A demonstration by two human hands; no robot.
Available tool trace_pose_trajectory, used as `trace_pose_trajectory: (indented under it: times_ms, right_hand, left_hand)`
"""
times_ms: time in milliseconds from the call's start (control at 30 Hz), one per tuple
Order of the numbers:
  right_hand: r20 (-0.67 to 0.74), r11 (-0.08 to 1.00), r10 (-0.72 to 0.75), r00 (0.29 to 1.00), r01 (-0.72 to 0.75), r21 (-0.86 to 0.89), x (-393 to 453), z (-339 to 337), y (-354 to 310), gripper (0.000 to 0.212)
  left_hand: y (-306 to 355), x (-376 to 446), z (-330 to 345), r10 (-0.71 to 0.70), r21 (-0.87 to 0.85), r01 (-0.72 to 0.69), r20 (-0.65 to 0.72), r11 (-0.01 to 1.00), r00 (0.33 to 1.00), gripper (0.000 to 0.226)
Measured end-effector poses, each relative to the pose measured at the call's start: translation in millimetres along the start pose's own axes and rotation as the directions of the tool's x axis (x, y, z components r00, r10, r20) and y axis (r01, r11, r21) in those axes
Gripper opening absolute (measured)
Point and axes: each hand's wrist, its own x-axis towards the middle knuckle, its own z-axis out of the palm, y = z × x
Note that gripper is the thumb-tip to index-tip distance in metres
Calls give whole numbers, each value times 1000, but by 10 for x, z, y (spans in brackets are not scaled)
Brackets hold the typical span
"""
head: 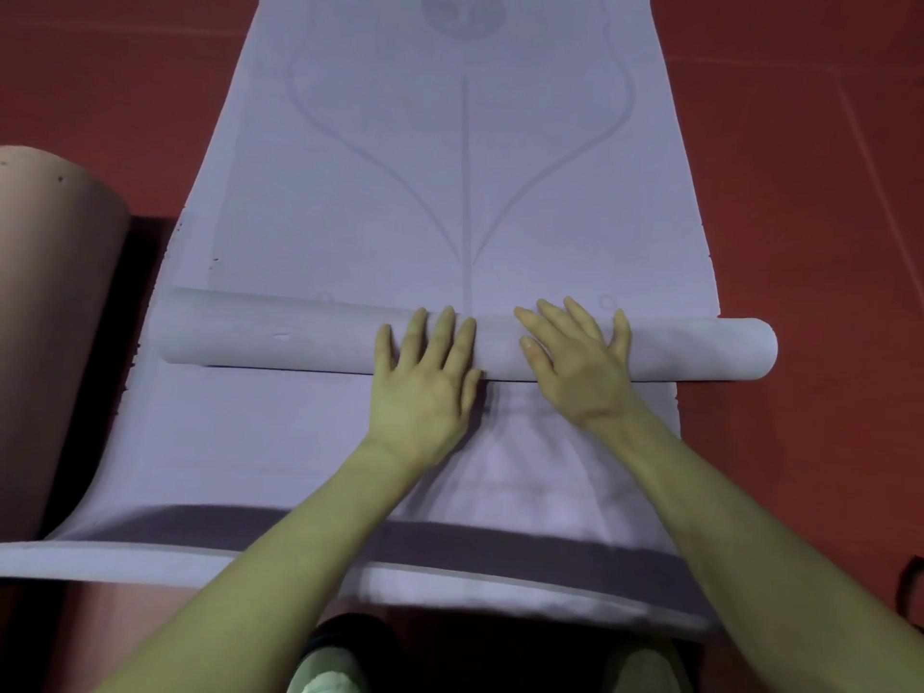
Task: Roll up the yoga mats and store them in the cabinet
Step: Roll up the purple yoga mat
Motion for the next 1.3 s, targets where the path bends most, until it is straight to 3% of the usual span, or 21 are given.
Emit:
trace_pose_trajectory:
  times_ms: [167, 300, 500, 633, 767, 1000, 1100, 1300]
  right_hand:
    - [-55, 999, -51, 997, 50, -11, -38, -58, 11, 47]
    - [31, 999, -31, 999, 31, 11, -110, -117, 64, 56]
    - [80, 1000, -4, 997, 3, 10, 170, -105, 101, 56]
    - [21, 1000, -18, 1000, 18, -3, 302, -60, 126, 53]
    - [-159, 999, -35, 987, 34, -11, 199, -17, 48, 45]
    - [-132, 999, -18, 991, 22, 28, 353, -17, 81, 48]
    - [-91, 999, -35, 995, 34, -4, 501, -41, 139, 56]
    - [100, 984, -130, 986, 141, -109, 742, -121, 298, 95]
  left_hand:
    - [-73, 199, 36, 1, 23, -3, 89, 1000, 996, 56]
    - [-116, 360, 6, -11, 14, 8, 206, 1000, 979, 69]
    - [-61, 372, -63, 47, 30, -49, 61, 998, 997, 56]
    - [-28, 400, -87, 48, 34, -52, 127, 998, 991, 58]
    - [-90, 628, -134, 24, 59, -40, 241, 997, 970, 62]
    - [-255, 885, -157, 99, 50, -107, 148, 993, 984, 55]
    - [-264, 884, -157, 158, 80, -161, 35, 984, 987, 57]
    - [-406, 1101, -174, 163, 19, -169, 193, 985, 968, 78]
